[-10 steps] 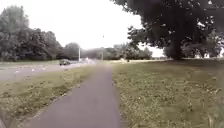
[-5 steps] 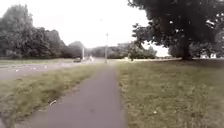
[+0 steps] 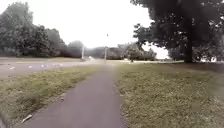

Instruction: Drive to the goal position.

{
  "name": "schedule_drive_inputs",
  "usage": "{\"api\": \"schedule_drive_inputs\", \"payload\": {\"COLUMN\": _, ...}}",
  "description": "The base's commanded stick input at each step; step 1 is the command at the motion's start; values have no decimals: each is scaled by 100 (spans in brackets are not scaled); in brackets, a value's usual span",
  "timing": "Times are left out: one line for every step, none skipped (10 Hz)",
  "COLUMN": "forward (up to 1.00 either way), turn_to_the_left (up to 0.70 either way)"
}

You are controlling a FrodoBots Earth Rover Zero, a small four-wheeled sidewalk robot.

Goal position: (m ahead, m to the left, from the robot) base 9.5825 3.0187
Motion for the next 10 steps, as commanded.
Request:
{"api": "schedule_drive_inputs", "payload": {"forward": 100, "turn_to_the_left": 0}}
{"api": "schedule_drive_inputs", "payload": {"forward": 100, "turn_to_the_left": 0}}
{"api": "schedule_drive_inputs", "payload": {"forward": 100, "turn_to_the_left": 0}}
{"api": "schedule_drive_inputs", "payload": {"forward": 100, "turn_to_the_left": 0}}
{"api": "schedule_drive_inputs", "payload": {"forward": 100, "turn_to_the_left": 0}}
{"api": "schedule_drive_inputs", "payload": {"forward": 100, "turn_to_the_left": 0}}
{"api": "schedule_drive_inputs", "payload": {"forward": 100, "turn_to_the_left": 0}}
{"api": "schedule_drive_inputs", "payload": {"forward": 100, "turn_to_the_left": 0}}
{"api": "schedule_drive_inputs", "payload": {"forward": 100, "turn_to_the_left": 0}}
{"api": "schedule_drive_inputs", "payload": {"forward": 100, "turn_to_the_left": 0}}
